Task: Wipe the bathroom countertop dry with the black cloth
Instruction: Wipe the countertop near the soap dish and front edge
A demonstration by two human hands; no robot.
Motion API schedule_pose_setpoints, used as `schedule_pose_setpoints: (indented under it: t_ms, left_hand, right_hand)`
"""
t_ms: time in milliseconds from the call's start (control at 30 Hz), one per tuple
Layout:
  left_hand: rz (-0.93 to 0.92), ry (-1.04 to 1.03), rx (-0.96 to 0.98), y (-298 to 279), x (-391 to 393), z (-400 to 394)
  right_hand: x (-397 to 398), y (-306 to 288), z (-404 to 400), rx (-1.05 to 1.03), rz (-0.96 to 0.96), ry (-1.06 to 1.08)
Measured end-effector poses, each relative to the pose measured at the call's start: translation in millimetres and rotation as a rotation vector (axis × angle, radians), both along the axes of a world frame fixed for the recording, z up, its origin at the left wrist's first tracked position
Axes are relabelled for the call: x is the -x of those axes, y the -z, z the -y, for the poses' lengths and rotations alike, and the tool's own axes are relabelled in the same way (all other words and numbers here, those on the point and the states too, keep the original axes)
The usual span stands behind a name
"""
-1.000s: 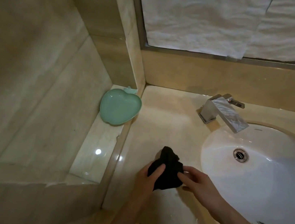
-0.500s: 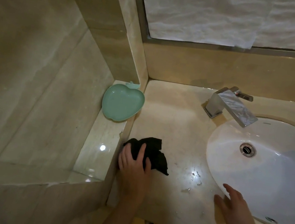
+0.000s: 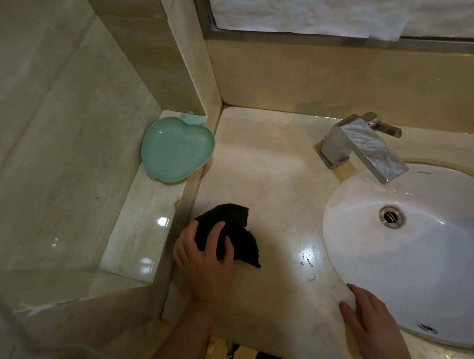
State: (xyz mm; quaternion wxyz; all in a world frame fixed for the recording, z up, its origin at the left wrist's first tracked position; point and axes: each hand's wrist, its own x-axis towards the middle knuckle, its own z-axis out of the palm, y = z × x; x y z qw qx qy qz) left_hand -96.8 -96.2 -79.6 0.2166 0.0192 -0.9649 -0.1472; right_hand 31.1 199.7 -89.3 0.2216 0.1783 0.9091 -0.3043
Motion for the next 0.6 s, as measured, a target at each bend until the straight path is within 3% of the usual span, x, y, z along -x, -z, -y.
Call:
schedule_pose_setpoints:
  t_ms: [167, 233, 367, 600]
  left_hand:
    - [-0.085, -0.234, -0.155, -21, 5, -4]
    - [-0.025, -0.129, -0.161, -20, 11, -3]
    - [0.399, -0.046, -0.061, 17, 15, -8]
    - [0.399, 0.053, 0.058, 40, 24, -3]
  right_hand:
    - [1, 1, -1, 0.005, -0.008, -0.010]
    - [1, 3, -2, -0.012, -0.011, -0.023]
    - [1, 3, -1, -0.034, -0.016, -0.056]
    - [2, 4, -1, -0.071, -0.055, -0.080]
